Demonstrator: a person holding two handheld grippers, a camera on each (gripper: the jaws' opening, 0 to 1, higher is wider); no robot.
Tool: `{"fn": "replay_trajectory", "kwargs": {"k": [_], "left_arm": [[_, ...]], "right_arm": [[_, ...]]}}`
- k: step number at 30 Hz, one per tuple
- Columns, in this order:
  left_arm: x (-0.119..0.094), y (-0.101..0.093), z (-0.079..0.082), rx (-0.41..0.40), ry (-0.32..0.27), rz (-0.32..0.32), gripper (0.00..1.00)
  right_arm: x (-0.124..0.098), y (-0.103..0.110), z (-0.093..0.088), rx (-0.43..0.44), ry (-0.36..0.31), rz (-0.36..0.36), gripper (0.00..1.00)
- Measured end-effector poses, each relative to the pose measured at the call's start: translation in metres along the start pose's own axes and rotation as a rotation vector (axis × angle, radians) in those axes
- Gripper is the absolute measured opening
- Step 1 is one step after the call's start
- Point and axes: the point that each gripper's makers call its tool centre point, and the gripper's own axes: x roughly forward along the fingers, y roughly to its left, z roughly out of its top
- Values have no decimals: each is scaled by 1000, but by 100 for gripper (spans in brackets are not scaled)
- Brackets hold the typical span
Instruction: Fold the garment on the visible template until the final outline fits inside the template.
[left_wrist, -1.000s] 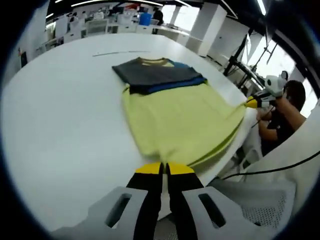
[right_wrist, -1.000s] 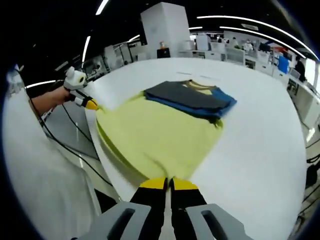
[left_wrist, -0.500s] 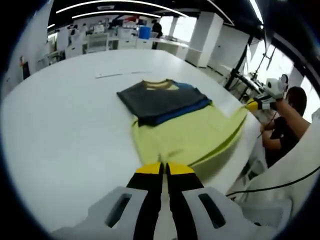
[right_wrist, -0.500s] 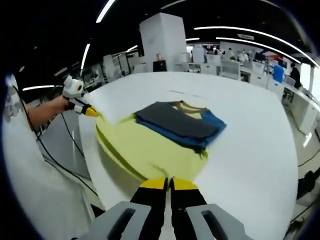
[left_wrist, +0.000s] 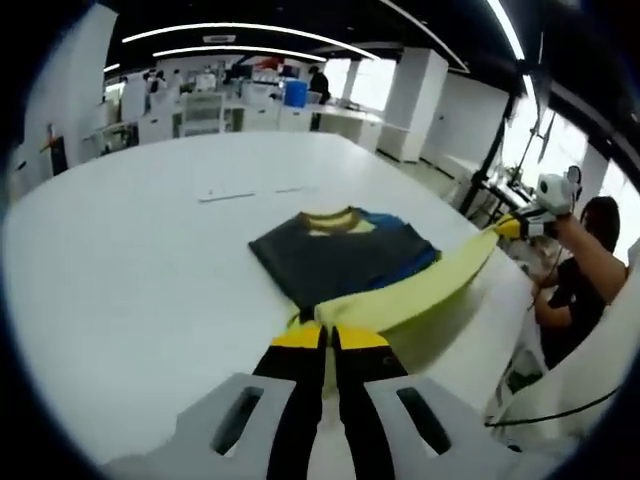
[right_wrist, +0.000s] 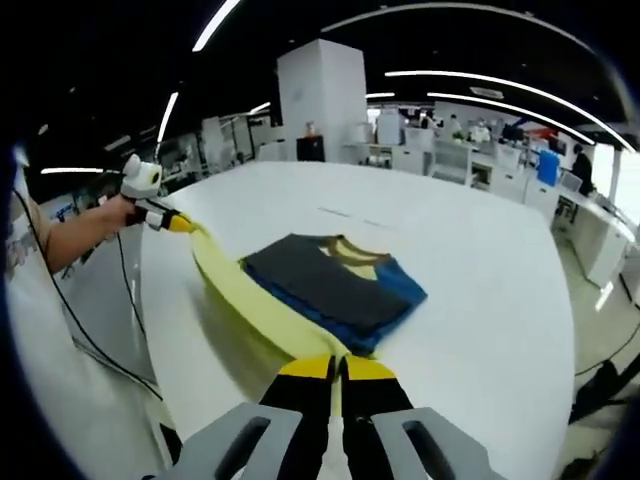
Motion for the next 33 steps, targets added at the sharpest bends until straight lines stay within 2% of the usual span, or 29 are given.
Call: {"fn": "replay_trajectory", "kwargs": {"k": [4, 11, 18, 25, 33], "left_arm": [[9, 6, 15, 8, -23, 8, 0], [23, 21, 45, 23, -73, 39, 0], [39, 37, 74, 40, -108, 58, 0], [52, 58, 100, 48, -142, 91, 0], [66, 67, 115, 30, -168, 94, 0]], "right_arm": [[5, -10, 12, -11, -4, -11, 0], [14, -33, 48, -46, -43, -41, 0], [24, -51, 76, -65, -75, -67, 0], [39, -62, 94, -75, -95, -82, 0], [51, -77, 108, -77, -103, -97, 0]]}}
